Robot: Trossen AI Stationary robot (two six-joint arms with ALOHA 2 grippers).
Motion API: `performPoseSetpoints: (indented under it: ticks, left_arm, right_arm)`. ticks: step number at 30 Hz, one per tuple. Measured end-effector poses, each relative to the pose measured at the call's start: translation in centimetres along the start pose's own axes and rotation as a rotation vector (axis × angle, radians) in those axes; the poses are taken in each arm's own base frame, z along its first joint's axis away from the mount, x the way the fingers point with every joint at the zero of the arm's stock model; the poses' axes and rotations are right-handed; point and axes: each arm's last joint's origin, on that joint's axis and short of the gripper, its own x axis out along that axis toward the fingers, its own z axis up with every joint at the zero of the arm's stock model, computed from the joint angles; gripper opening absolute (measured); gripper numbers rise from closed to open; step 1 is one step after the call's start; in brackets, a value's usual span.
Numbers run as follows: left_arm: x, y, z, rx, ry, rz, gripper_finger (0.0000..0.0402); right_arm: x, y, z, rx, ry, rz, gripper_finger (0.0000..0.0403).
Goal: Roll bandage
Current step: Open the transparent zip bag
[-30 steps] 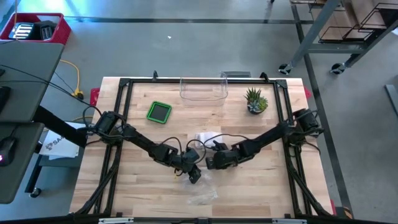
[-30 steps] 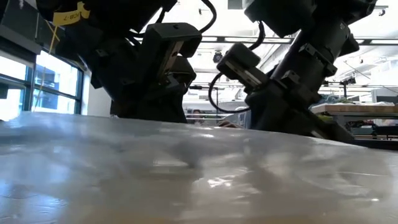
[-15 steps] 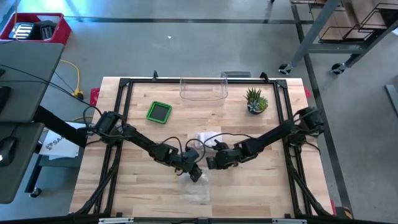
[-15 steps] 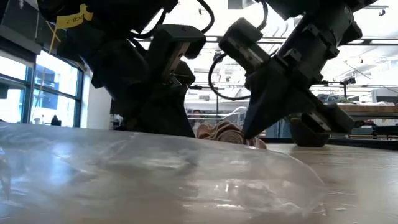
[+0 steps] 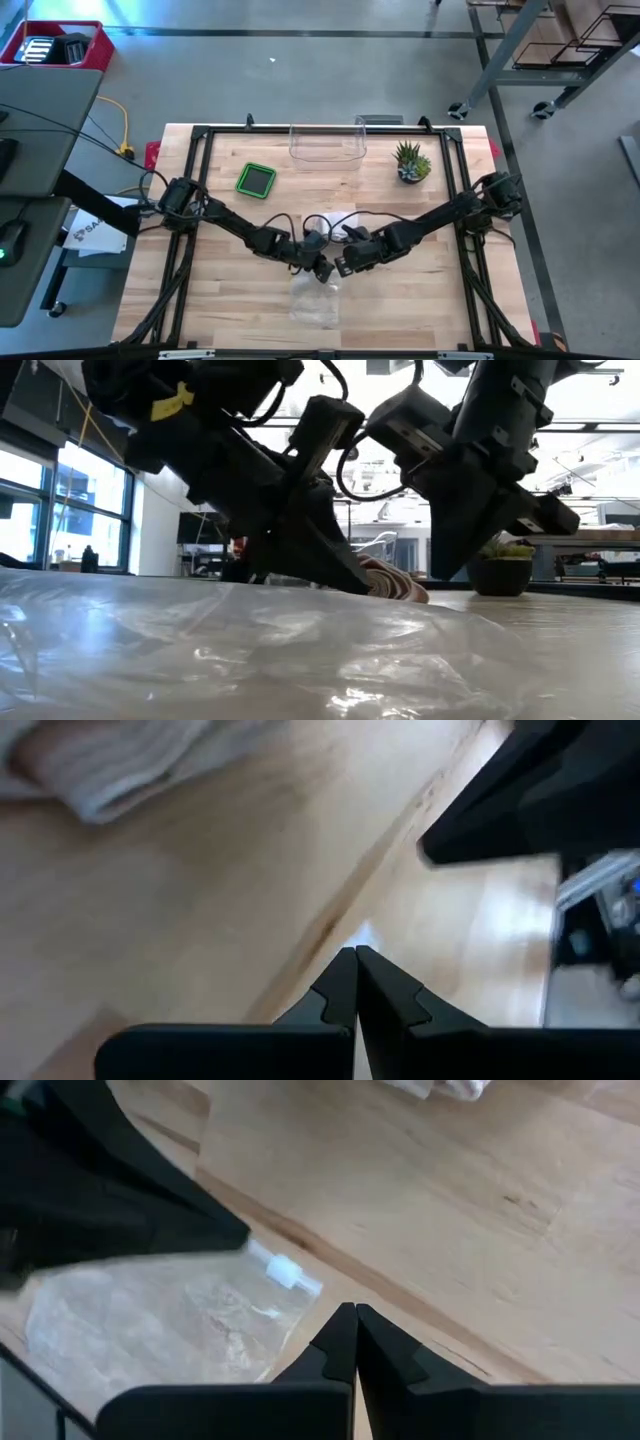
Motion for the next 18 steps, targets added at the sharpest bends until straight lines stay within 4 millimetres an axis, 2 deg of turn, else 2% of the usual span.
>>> performPoseSetpoints:
  ticks: [4, 7, 11, 15, 18]
  left_arm:
    - [-1.1, 0.1, 0.3, 0.15, 0.123, 0.009, 0.0]
    - [-2.8, -0.3, 0.3, 0.25, 0.207, 0.036, 0.0]
    - [-4.2, -0.2, -1.4, 0.385, 0.319, 0.04, 0.0]
    - [-4.3, -0.3, -2.3, 0.487, 0.338, 0.027, 0.0]
    - [-3.6, 0.1, -2.6, 0.455, 0.346, 0.045, 0.0]
  right_arm:
    - [0.1, 0.0, -0.2, -0.013, 0.011, 0.014, 0.0]
    - [0.1, 0.0, -0.5, -0.03, 0.014, 0.02, 0.0]
    - [0.1, 0.2, -1.0, -0.043, 0.022, 0.035, 0.0]
    - [0.2, 0.7, -1.7, -0.063, 0.038, 0.069, 0.0]
    - [0.7, 1.0, -1.7, -0.036, 0.04, 0.087, 0.0]
